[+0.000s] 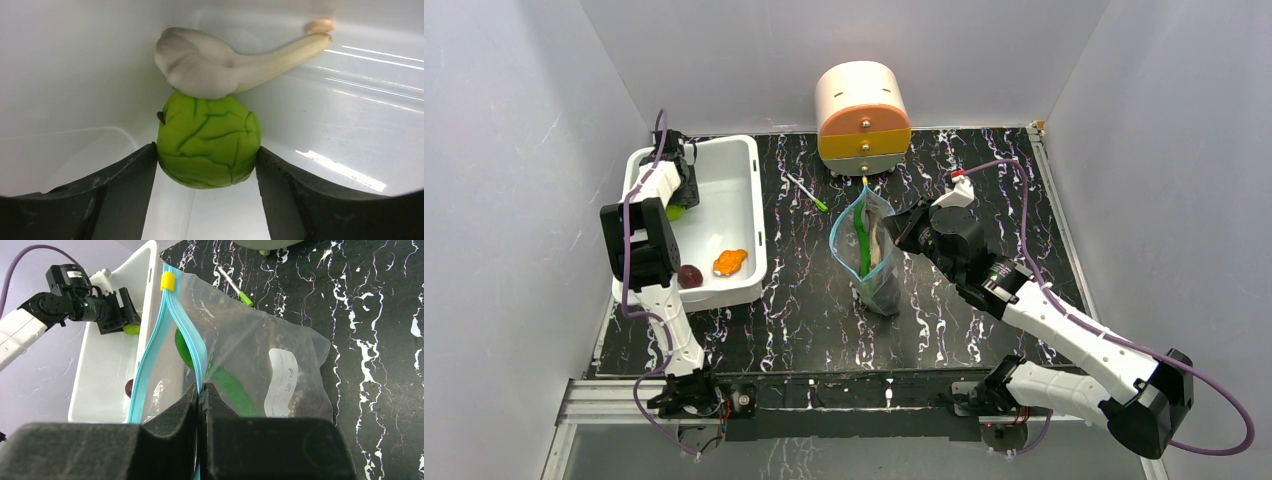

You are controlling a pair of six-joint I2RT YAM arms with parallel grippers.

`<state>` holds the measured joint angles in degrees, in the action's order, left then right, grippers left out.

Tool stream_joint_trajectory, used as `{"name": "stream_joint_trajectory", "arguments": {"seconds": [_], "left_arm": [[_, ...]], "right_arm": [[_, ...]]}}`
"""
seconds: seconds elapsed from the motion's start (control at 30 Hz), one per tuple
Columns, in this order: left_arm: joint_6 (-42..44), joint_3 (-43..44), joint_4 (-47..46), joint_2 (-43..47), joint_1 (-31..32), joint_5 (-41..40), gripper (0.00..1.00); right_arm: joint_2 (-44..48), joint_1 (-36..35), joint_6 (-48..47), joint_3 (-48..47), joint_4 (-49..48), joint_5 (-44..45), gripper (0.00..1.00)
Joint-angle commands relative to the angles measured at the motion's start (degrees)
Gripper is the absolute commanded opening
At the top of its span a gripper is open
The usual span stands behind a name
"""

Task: Place the food in the zip-top bag and seal the zipper
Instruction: Pick up the fake fruit from the bin, then place the fake fruit in the zipper food storage bag.

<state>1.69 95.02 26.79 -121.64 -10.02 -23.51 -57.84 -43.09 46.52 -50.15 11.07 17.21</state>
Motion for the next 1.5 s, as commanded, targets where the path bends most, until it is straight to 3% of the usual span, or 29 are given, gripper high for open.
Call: {"name": "stream_joint_trajectory", "arguments": {"seconds": [0.0, 0.27, 0.6, 0.97, 1.03, 1.47], "left_arm": [[0.34, 4.45, 2.56, -0.14, -0.26, 2.39, 0.64], [-2.64, 1.91, 3.53, 5.31, -0.18, 8.53, 0.46], [-7.56, -1.24, 7.77, 14.09, -0.18, 17.27, 0.4], [-14.56, -11.47, 3.61, 22.7, -0.17, 44.52, 0.35], [-16.31, -14.22, 2.11, 25.36, -0.13, 52.99, 0.33], [-21.35, -21.48, -1.38, 40.22, 4.22, 67.42, 0.31]], "right_arm": [[1.38, -0.13, -0.78, -3.13, -2.33, 1.51, 0.0], [1.31, -0.07, -0.5, -2.53, -3.06, 1.25, 0.0], [1.83, -0.07, -0.14, -0.93, -3.73, -0.36, 0.0], [3.84, -0.14, -1.28, 0.75, -3.08, -0.61, 0.0], [4.29, -0.15, -1.44, 0.71, -2.86, 0.12, 0.0], [1.94, -0.14, 1.94, 1.02, -5.09, -0.51, 0.0]]}}
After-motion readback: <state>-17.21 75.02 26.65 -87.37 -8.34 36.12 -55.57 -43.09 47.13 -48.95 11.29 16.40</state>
